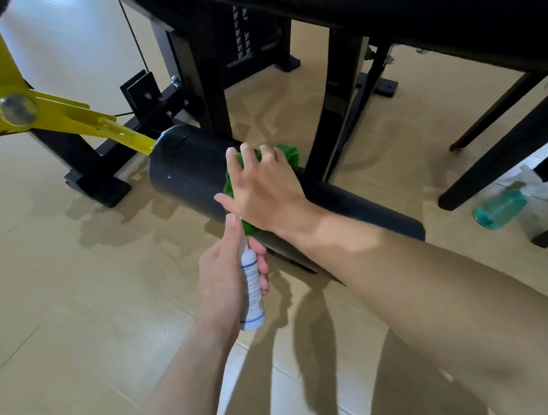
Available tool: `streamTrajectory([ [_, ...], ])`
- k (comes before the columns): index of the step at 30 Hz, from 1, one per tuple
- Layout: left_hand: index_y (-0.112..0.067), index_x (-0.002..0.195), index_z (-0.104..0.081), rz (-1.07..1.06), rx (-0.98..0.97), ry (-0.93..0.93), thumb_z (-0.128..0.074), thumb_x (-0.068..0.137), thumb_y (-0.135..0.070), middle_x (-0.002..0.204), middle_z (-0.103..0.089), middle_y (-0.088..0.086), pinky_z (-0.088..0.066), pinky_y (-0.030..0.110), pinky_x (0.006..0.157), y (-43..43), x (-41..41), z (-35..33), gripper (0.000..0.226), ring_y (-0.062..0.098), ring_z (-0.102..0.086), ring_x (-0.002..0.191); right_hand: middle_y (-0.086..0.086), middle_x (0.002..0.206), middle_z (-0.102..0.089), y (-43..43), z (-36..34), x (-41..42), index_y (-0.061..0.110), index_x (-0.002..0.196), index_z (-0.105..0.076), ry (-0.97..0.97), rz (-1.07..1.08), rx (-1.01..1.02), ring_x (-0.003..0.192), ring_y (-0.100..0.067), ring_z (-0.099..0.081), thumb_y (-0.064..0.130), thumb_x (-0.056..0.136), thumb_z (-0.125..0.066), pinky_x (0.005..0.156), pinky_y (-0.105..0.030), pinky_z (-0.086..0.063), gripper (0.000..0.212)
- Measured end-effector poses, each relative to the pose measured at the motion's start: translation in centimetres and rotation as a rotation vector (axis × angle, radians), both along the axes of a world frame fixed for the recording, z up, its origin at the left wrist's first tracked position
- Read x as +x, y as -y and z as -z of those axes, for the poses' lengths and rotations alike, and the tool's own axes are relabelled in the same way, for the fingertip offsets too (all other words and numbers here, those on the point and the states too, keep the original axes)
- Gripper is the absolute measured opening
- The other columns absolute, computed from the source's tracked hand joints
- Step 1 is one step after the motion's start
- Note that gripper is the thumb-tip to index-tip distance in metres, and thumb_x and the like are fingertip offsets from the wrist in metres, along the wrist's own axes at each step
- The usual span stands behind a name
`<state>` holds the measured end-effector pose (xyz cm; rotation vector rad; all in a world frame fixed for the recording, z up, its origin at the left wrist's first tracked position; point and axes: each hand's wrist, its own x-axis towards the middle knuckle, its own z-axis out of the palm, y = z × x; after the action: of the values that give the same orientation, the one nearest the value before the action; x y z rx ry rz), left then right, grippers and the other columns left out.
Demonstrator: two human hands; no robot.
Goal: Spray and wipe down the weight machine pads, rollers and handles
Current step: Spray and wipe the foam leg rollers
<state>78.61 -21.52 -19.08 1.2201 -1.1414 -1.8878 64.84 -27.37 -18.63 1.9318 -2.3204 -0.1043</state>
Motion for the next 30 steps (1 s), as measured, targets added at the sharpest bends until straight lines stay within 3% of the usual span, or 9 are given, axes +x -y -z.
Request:
streamTrajectory([
  [5, -0.003, 0.072, -0.061, -0.034, -0.013, 0.076, -0.046, 0.099, -0.071, 0.059, -0.052, 0.014, -0.043, 0.031, 0.049, 0.6, 0.0, 0.7, 0.074, 0.023, -0.046, 0.047, -0.021, 0.143, -0.050, -8.8, 0.0, -3.3, 0.007, 0.146, -0.048, -0.031, -0.073, -0.104, 0.131, -0.038, -0.039, 0.051, 0.093, -0.051, 0.101, -0.051, -0.049, 0.069],
  [8, -0.004, 0.072, -0.061, -0.083, -0.034, 0.125, -0.049, 0.099, -0.070, 0.059, -0.052, 0.013, -0.045, 0.030, 0.052, 2.1, -0.1, 0.7, 0.073, 0.023, -0.046, 0.050, -0.028, 0.133, -0.058, -13.7, 0.8, -5.7, -0.002, 0.147, -0.045, -0.196, -0.183, -0.046, 0.140, -0.037, -0.034, 0.043, 0.103, -0.039, 0.118, -0.050, -0.030, 0.064],
  [10, -0.004, 0.073, -0.061, -0.103, -0.048, 0.147, -0.052, 0.101, -0.065, 0.061, -0.053, 0.013, -0.047, 0.029, 0.056, 3.4, -0.2, 0.5, 0.068, 0.022, -0.047, 0.052, -0.028, 0.131, -0.059, -13.8, 1.8, -6.2, -0.007, 0.147, -0.041, -0.228, -0.197, -0.022, 0.141, -0.039, -0.038, 0.039, 0.104, -0.036, 0.120, -0.053, -0.024, 0.063],
  [15, -0.006, 0.070, -0.062, -0.258, -0.061, 0.087, -0.056, 0.101, -0.059, 0.062, -0.055, 0.014, -0.046, 0.033, 0.059, 6.4, 0.6, -0.5, 0.061, 0.022, -0.049, 0.052, -0.025, 0.139, -0.052, -9.7, 1.7, -3.9, 0.001, 0.143, -0.052, -0.051, -0.081, -0.115, 0.130, -0.041, -0.045, 0.043, 0.100, -0.036, 0.107, -0.055, -0.045, 0.062],
  [19, -0.010, 0.065, -0.064, -0.328, -0.119, 0.080, -0.056, 0.099, -0.062, 0.059, -0.058, 0.010, -0.048, 0.033, 0.061, 9.7, 1.5, -1.7, 0.062, 0.021, -0.052, 0.052, -0.025, 0.153, -0.036, -1.9, 0.9, 0.0, 0.004, 0.151, -0.038, -0.015, -0.078, -0.047, 0.134, -0.051, -0.038, 0.047, 0.102, -0.030, 0.105, -0.059, -0.042, 0.066],
  [23, -0.010, 0.066, -0.066, -0.318, -0.176, 0.096, -0.056, 0.101, -0.054, 0.058, -0.059, 0.009, -0.048, 0.029, 0.057, 12.2, 1.7, -2.0, 0.057, 0.020, -0.052, 0.051, -0.020, 0.162, -0.020, 6.9, 0.0, 3.6, 0.007, 0.158, -0.019, 0.013, -0.120, -0.014, 0.145, -0.047, -0.022, 0.044, 0.104, -0.036, 0.117, -0.053, -0.028, 0.067],
  [26, -0.013, 0.064, -0.063, -0.198, -0.141, 0.163, -0.054, 0.101, -0.057, 0.061, -0.059, 0.008, -0.049, 0.030, 0.058, 12.7, 2.0, -0.9, 0.058, 0.020, -0.052, 0.052, -0.016, 0.159, -0.028, 7.6, -0.4, 3.3, 0.009, 0.156, -0.026, 0.051, -0.092, -0.024, 0.143, -0.043, -0.027, 0.045, 0.102, -0.042, 0.113, -0.049, -0.033, 0.067],
  [30, -0.012, 0.060, -0.062, -0.036, -0.077, 0.214, -0.056, 0.094, -0.069, 0.059, -0.057, 0.011, -0.047, 0.033, 0.063, 12.0, 2.6, 0.3, 0.067, 0.023, -0.051, 0.051, -0.015, 0.147, -0.049, 0.4, -0.7, -0.1, 0.009, 0.144, -0.051, 0.091, -0.178, -0.087, 0.135, -0.042, -0.043, 0.039, 0.094, -0.062, 0.106, -0.048, -0.044, 0.059],
])
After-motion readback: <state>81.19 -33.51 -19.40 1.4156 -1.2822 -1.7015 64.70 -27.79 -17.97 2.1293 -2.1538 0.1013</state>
